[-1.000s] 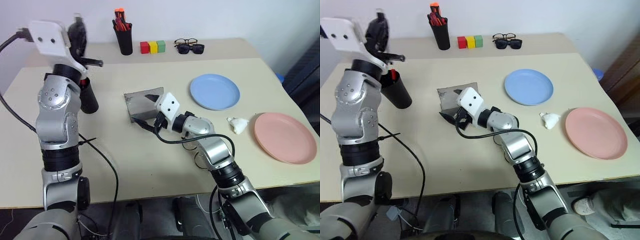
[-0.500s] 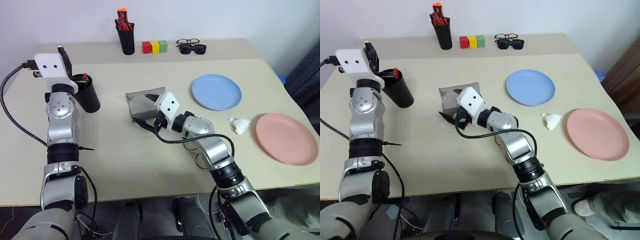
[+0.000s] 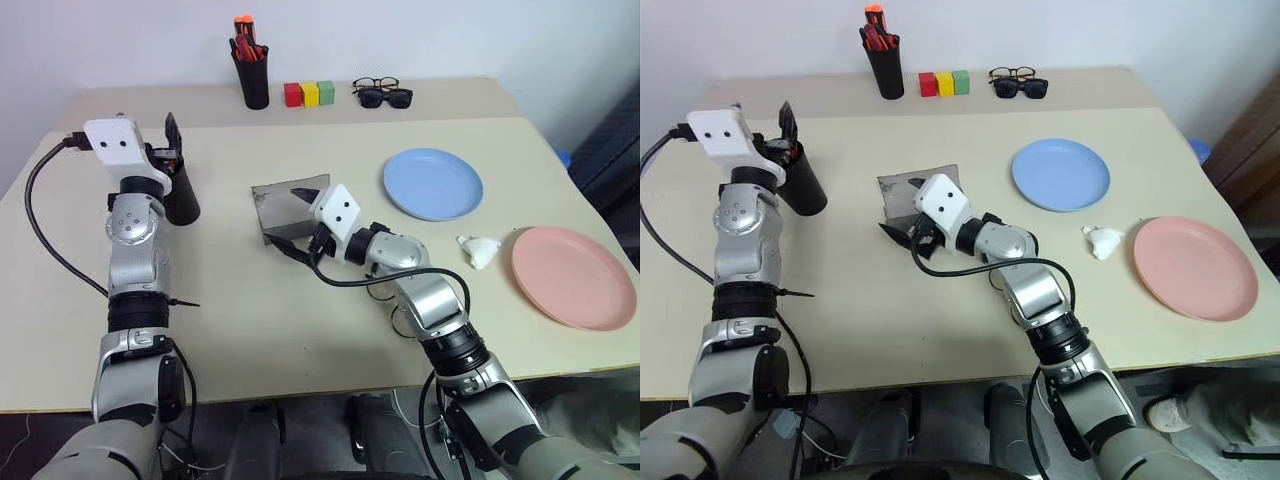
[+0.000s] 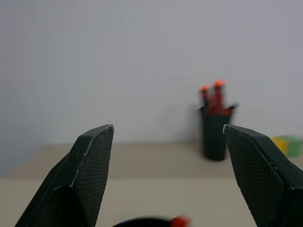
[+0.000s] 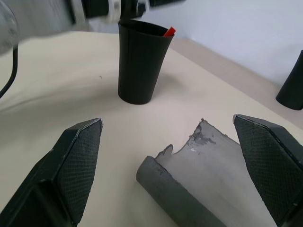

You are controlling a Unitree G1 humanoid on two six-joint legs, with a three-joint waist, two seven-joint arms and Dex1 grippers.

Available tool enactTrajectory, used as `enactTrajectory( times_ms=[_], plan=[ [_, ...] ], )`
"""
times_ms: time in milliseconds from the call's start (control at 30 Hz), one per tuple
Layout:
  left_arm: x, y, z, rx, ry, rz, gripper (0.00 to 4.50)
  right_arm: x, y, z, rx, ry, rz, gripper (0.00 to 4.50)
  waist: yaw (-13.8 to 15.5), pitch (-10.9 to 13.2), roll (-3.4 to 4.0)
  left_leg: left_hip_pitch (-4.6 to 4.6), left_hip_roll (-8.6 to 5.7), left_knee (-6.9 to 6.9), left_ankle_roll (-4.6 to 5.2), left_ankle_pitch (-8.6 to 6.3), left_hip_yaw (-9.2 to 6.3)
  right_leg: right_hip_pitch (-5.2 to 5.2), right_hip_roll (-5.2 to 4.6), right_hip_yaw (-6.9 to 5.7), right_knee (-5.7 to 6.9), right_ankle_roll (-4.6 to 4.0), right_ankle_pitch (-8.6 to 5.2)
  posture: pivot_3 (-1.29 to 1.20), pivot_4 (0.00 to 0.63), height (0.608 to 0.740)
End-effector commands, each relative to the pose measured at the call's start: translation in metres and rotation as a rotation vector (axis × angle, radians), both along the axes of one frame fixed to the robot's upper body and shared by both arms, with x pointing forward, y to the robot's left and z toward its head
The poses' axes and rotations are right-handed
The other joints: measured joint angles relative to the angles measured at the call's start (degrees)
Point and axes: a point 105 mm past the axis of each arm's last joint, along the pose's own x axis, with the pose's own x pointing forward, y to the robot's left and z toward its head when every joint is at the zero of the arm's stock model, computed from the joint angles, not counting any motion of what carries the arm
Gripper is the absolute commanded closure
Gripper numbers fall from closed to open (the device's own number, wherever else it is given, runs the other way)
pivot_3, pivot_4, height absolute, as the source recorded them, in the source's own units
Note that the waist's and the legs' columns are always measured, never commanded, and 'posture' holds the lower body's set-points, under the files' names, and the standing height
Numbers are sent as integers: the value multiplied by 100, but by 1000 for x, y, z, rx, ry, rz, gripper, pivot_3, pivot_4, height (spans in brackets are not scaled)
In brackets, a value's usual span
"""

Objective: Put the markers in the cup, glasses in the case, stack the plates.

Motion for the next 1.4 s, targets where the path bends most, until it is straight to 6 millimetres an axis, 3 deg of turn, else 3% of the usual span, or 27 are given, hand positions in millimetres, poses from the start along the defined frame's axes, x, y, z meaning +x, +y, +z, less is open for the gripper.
enactTrajectory(
  times_ms=[33,167,367,567,667,867,1033,1167,1300,1400],
  plan=[
    [-20,-59,6,151,52,-372,9,-2,-19,19,-10,-67,6,0,11,0,0,0,0,0,0,0,0,3,-1,0,-1,0,0,0,150,740],
    [-24,-87,-47,382,398,-511,9,0,-48,13,-86,-58,-11,0,-15,0,1,6,0,0,0,0,0,6,2,1,0,0,-1,0,150,740],
    [-22,-109,-99,464,706,-670,9,1,-88,6,-171,-46,-88,0,-21,2,3,7,1,0,2,-1,0,5,6,2,1,-1,-2,0,150,740],
    [-16,-123,-118,504,802,-784,9,-11,-113,0,-205,-24,-174,0,2,2,3,3,0,2,2,-1,0,5,4,2,-2,-1,-2,0,150,740],
    [-13,-126,-121,530,813,-808,1339,-15,-118,-1,-205,-17,-207,0,-17,2,3,4,1,1,2,-1,0,4,6,2,-1,-1,-3,0,150,740],
    [-11,-128,-120,612,790,-843,4488,-22,-123,-1,-200,-11,-257,0,-3,2,4,3,0,2,2,-1,0,4,5,2,-1,-1,-3,0,150,740],
    [-35,-134,-110,797,632,-1024,4488,-28,-131,-1,-212,-1,-297,0,0,3,4,2,0,1,2,-1,0,4,5,2,-2,-1,-3,0,150,740],
    [-56,-125,-113,896,643,-1139,4488,-36,-143,-6,-242,65,-318,0,-2,3,4,2,1,2,2,-1,1,4,4,3,-2,-2,-3,0,150,740],
    [-59,-121,-118,927,680,-1155,4488,-44,-151,-9,-247,148,-318,0,6,3,4,2,1,4,4,-2,1,4,4,3,-2,-2,-3,0,150,740],
    [-59,-121,-120,919,687,-1160,3605,-52,-158,-14,-248,239,-312,0,12,3,4,1,1,6,4,-2,1,5,4,3,-2,-2,-3,0,150,740]
  ],
)
